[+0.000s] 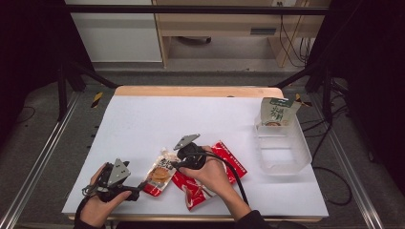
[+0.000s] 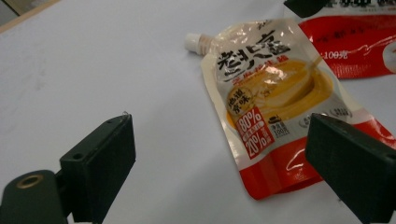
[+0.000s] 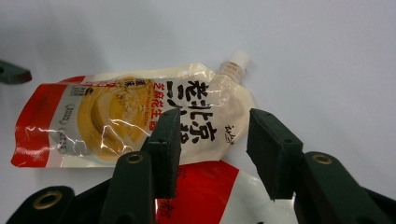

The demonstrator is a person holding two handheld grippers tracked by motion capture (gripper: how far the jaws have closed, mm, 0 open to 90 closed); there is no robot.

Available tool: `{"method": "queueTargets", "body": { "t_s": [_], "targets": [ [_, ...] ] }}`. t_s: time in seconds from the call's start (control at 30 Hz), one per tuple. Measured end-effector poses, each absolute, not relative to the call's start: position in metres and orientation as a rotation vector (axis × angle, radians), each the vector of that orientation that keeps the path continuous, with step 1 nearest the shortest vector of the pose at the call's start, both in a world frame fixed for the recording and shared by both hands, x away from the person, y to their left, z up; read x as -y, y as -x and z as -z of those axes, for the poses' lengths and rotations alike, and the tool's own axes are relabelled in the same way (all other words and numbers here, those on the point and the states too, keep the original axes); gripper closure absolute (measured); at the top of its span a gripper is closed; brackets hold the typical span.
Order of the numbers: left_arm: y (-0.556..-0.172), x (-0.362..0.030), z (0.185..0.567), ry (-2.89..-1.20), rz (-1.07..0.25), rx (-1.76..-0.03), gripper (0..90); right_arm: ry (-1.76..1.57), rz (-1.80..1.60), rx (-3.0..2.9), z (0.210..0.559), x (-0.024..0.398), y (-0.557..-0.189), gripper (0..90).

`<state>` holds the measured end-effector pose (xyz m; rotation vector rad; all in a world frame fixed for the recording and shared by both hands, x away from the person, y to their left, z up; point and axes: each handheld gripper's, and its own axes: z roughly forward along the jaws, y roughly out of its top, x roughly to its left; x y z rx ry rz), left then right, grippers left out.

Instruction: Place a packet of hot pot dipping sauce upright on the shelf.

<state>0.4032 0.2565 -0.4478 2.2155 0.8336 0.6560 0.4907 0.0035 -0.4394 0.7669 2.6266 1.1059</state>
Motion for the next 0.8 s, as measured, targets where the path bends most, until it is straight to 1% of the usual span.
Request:
{"method": "queueTargets", "body": {
  "t_s": [0.1,0.13,0.2,0.23,0.33,0.37,0.47,0.5,0.53,0.77,0.8],
  "targets": [
    [-0.403,-0.256,0.448,-2.232,-0.652,-0.828,8.9,-0.780,-1.110,-2.637,0.443,-0.006,-0.493,54.1],
    [-0.402,-0.255,0.448,-2.221,-0.625,-0.799,10.4,-0.787,-1.093,-2.646,0.447,-0.007,-0.495,53.3],
    [-0.402,-0.255,0.448,-2.227,-0.618,-0.790,13.3,-0.802,-1.089,-2.653,0.450,-0.008,-0.497,52.3],
    [-0.403,-0.253,0.449,-2.241,-0.608,-0.783,13.3,-0.817,-1.084,-2.659,0.452,-0.007,-0.501,49.1],
    [-0.404,-0.251,0.450,-2.255,-0.602,-0.782,13.1,-0.826,-1.087,-2.660,0.452,-0.005,-0.503,47.0],
    [-0.404,-0.250,0.451,-2.243,-0.588,-0.794,12.9,-0.832,-1.084,-2.659,0.451,-0.003,-0.504,44.1],
    [-0.405,-0.250,0.452,-2.239,-0.575,-0.803,11.1,-0.855,-1.092,-2.670,0.451,-0.003,-0.504,40.2],
    [-0.405,-0.250,0.452,-2.243,-0.573,-0.805,11.1,-0.855,-1.092,-2.670,0.451,-0.003,-0.504,40.2],
    [-0.406,-0.253,0.452,-2.226,-0.570,-0.824,9.9,-0.849,-1.084,-2.678,0.453,-0.003,-0.505,37.4],
    [-0.409,-0.262,0.448,-2.175,-0.598,-0.885,9.8,-0.876,-1.074,-2.702,0.459,-0.006,-0.506,37.8],
    [-0.410,-0.263,0.448,-2.168,-0.601,-0.893,9.8,-0.892,-1.086,-2.707,0.461,-0.008,-0.506,38.9]
  ]
}}
